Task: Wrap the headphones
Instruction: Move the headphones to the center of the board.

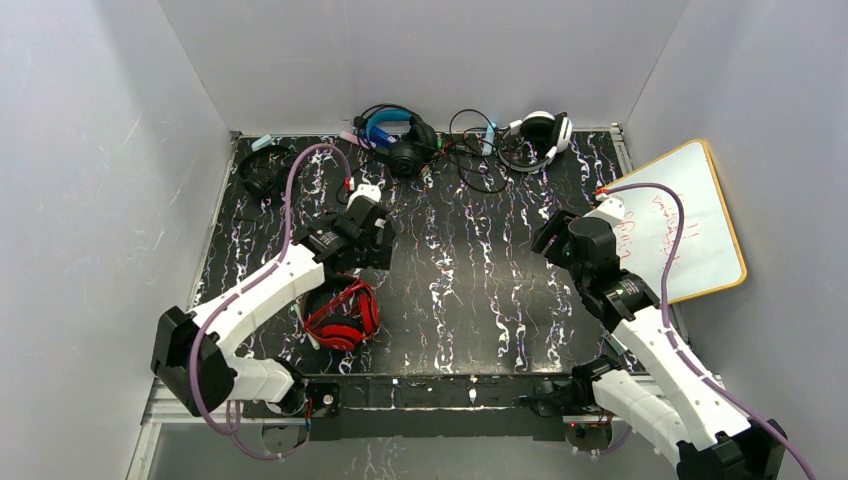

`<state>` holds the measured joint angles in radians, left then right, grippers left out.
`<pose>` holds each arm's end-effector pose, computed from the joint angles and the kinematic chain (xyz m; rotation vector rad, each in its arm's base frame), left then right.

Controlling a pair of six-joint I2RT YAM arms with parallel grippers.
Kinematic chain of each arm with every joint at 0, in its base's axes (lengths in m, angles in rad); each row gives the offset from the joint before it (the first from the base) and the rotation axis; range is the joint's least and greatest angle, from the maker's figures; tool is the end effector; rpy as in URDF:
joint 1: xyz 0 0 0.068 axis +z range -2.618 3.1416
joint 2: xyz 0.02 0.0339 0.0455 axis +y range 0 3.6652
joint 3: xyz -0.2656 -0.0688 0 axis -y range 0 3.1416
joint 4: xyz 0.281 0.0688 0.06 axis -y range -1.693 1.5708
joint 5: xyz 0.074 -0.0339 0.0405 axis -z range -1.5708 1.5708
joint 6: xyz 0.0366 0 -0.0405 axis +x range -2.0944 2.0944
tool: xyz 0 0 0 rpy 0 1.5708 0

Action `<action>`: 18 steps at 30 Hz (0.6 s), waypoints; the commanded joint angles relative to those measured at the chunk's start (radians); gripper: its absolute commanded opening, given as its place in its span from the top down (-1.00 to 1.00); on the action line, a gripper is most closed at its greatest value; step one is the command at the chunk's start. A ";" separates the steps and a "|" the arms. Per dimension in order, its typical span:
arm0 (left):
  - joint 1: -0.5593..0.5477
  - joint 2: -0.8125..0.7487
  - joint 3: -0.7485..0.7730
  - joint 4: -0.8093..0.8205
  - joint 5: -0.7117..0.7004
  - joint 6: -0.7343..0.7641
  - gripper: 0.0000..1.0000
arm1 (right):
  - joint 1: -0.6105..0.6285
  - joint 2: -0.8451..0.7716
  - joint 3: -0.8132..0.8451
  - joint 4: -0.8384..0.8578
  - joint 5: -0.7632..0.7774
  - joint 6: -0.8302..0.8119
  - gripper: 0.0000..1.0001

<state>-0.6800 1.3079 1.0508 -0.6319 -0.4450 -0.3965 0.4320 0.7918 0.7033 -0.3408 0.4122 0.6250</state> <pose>0.2474 -0.1798 0.2734 0.1447 2.3431 0.0290 0.2026 0.0773 0.2927 0.4496 1.9207 0.2799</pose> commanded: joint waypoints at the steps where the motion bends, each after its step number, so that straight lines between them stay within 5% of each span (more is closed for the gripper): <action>1: -0.107 -0.025 0.094 -0.113 0.047 -0.095 -0.87 | -0.005 -0.005 -0.011 0.037 -0.001 0.002 -0.44; 4: -0.234 0.065 0.169 -0.336 -0.123 -0.225 -0.92 | -0.005 -0.001 -0.018 0.044 -0.015 0.005 -0.44; 7: -0.263 0.081 0.156 -0.450 -0.130 -0.399 -0.91 | -0.005 0.004 -0.028 0.057 -0.033 0.011 -0.45; 12: -0.290 -0.010 0.015 -0.369 -0.119 -0.514 -0.86 | -0.005 0.010 -0.036 0.077 -0.049 0.014 -0.45; 18: -0.289 0.058 -0.020 -0.370 -0.245 -0.470 -0.88 | -0.005 0.030 -0.023 0.095 -0.069 -0.005 -0.45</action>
<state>-0.9653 1.3399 1.0389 -0.9733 -0.5644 -0.8383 0.4320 0.8082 0.6674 -0.3046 0.3584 0.6289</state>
